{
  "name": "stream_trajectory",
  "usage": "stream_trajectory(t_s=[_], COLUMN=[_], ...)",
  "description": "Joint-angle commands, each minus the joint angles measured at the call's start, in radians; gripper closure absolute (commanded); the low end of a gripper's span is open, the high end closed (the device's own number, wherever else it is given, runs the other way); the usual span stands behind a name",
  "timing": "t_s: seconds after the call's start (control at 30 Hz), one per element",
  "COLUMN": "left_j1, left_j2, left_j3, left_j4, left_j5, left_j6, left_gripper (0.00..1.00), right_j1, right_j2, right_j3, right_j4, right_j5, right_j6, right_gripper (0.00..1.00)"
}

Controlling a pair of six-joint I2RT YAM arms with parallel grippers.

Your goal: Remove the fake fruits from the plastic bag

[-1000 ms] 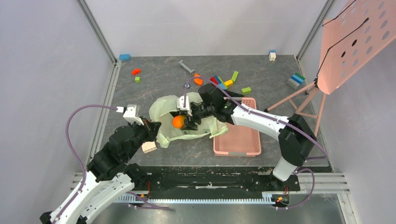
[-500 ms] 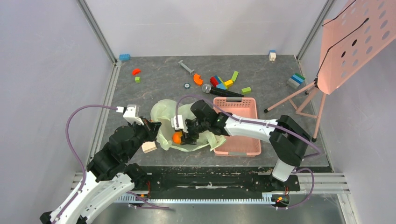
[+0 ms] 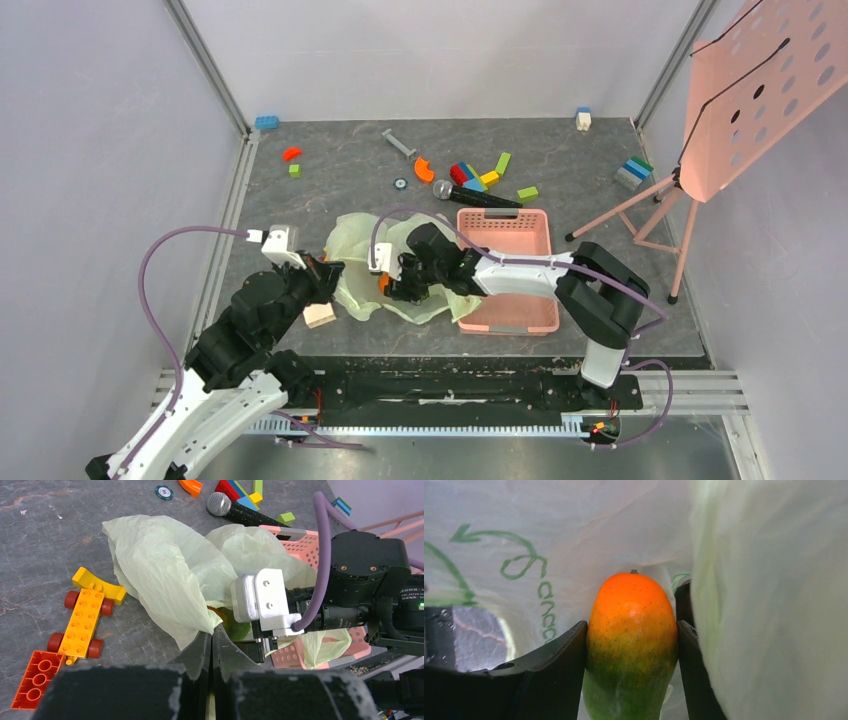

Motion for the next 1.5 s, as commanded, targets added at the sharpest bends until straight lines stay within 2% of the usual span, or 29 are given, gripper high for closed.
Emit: stream_trajectory(t_s=[0.0, 0.1, 0.33, 0.47, 0.67, 0.93, 1.0, 1.47], left_j1=[0.003, 0.003, 0.003, 0.002, 0.003, 0.003, 0.003, 0.003], left_j2=[-0.009, -0.005, 0.002, 0.001, -0.003, 0.006, 0.009, 0.009], left_j3=[-0.003, -0.007, -0.01, -0.013, -0.024, -0.027, -0.028, -0.034], left_j4=[0.002, 0.005, 0.007, 0.005, 0.005, 0.02, 0.023, 0.031], left_j5=[-0.018, -0.018, -0.01, -0.011, -0.009, -0.005, -0.001, 0.007], left_j6=[-0.037, -0.039, -0.04, -0.037, -0.042, -0.043, -0.042, -0.048], left_gripper=[0.98, 0.98, 0.98, 0.98, 0.98, 0.98, 0.98, 0.98], right_j1=[0.003, 0.014, 0.022, 0.022, 0.022, 0.023, 0.031, 0.145], right_j2=[-0.039, -0.104, -0.238, -0.282, -0.328, -0.299, -0.281, -0.24], right_j3=[-0.029, -0.056, -0.024, 0.018, 0.048, -0.008, -0.03, -0.182], right_j4=[-0.038, -0.051, -0.102, -0.147, -0.144, -0.141, -0.139, -0.123], right_j5=[-0.114, -0.175, -0.176, -0.25, -0.281, -0.575, -0.609, -0.511], right_j6=[-0.035, -0.052, -0.061, -0.068, -0.024, 0.048, 0.066, 0.104], right_gripper=[0.72, 0.72, 0.7, 0.69, 0.68, 0.66, 0.67, 0.68])
